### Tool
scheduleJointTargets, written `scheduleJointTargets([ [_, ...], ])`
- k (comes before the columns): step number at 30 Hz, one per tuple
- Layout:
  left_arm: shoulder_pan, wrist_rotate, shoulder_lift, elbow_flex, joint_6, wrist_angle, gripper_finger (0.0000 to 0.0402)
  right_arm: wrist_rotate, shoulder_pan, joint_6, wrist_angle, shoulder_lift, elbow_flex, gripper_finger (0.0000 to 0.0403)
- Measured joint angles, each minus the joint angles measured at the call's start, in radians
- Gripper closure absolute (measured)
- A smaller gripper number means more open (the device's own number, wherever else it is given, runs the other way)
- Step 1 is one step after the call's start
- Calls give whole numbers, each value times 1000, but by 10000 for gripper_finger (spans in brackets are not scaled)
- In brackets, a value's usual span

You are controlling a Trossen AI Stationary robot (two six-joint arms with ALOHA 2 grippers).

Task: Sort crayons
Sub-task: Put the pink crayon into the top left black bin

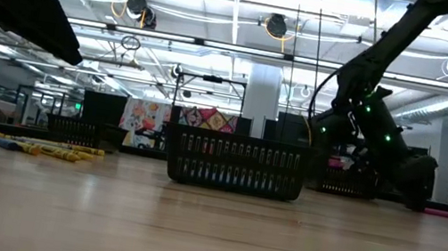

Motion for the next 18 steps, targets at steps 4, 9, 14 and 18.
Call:
scheduleJointTargets([
  [4, 0, 0, 0, 0, -1, 0, 205, -126, 44, 18, 5, -59, 0, 394],
  [9, 0, 0, 0, 0, -1, 0, 205, -282, 134, 24, 44, -187, 0, 399],
  [14, 0, -1, 0, 0, -1, 0, 205, -419, 220, 24, 167, -335, 0, 401],
  [18, 0, -56, 0, 0, 0, 1, 205, -530, 281, 40, 369, -460, -47, 401],
])
